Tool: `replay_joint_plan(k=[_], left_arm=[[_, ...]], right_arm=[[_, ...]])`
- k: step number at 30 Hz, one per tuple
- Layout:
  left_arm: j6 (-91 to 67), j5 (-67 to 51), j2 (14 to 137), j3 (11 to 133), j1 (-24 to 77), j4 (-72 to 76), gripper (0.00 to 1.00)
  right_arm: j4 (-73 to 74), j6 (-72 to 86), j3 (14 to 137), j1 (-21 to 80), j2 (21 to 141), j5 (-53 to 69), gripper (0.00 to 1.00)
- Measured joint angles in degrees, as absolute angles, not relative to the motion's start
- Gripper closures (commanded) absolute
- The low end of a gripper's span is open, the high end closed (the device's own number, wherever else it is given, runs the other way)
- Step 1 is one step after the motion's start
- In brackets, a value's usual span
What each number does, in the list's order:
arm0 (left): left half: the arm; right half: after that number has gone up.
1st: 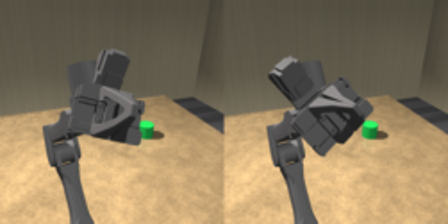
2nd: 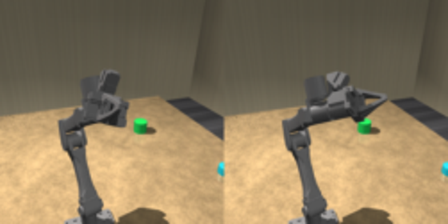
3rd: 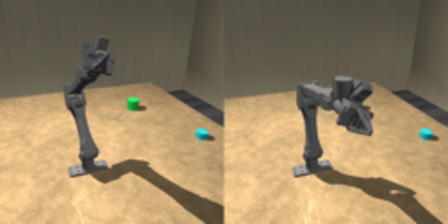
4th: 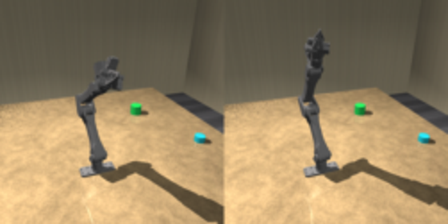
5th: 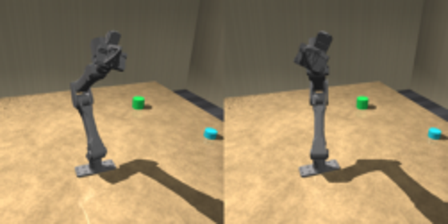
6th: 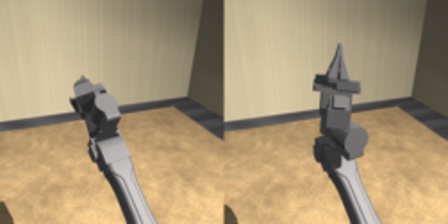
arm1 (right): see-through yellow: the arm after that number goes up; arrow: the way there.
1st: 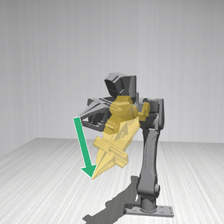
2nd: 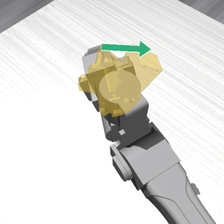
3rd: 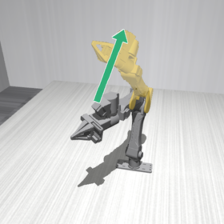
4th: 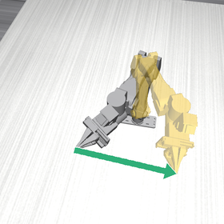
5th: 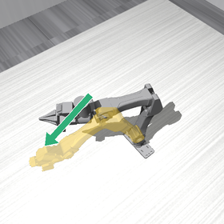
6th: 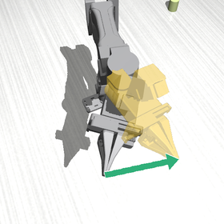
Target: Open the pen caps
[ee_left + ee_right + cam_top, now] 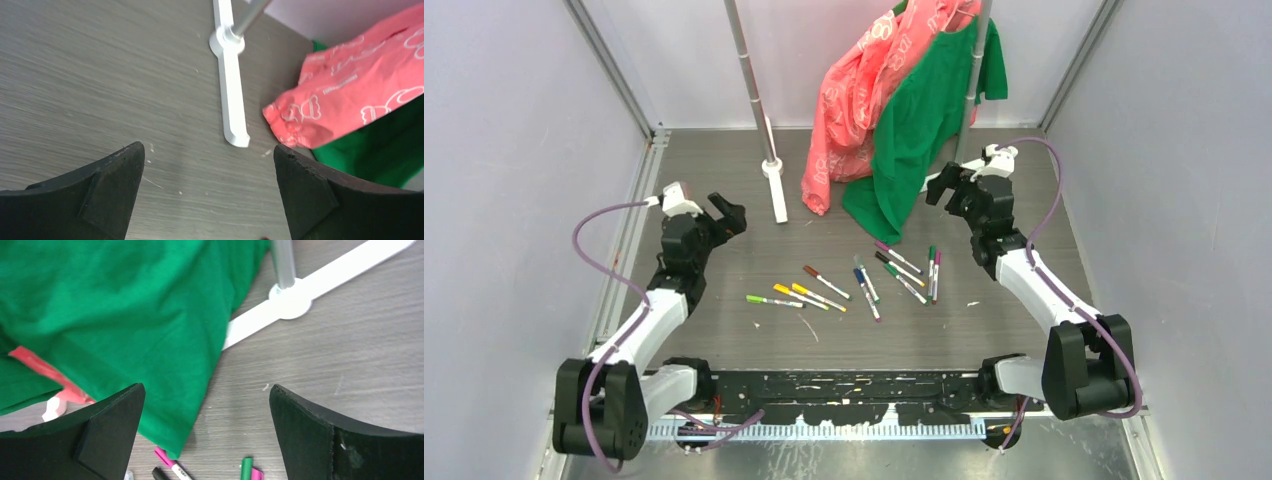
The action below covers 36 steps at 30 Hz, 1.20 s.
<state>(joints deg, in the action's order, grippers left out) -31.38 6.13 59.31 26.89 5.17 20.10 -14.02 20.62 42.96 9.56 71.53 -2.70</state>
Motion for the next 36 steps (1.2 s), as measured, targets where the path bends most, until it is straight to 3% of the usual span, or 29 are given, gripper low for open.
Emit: replay_joint_plan(k=[6,9,11,20,25,36], left_arm=[[-35.3,-0.6,63.3,32.4,5.4,12.4,0.00],[-36.1,-1.6,62.4,35.2,6.4,7.8,0.00],[-36.1,-1.5,61.2,37.6,8.3,3.0,0.00],[-36.6,7.8,59.8,54.0,26.9,-21.9,0.00],[-39.2,12.8,59.8,56.2,31.9,-30.3,0.00],[-43.9,13.8,57.8,54.6,32.6,-40.1,0.04]], right_arm=[[-6.5,25.4,45.4,9.6,71.5,-9.1,0.00],[-4.0,28.9,46.7,8.3,71.4,-8.6,0.10],[-0.2,30.4,48.1,7.0,71.3,-7.9,0.11],[27.3,32.8,66.1,8.3,76.2,-15.6,0.17],[35.8,33.2,64.6,10.2,76.5,-17.1,0.22],[45.7,35.3,60.1,21.6,81.1,-21.4,0.25]])
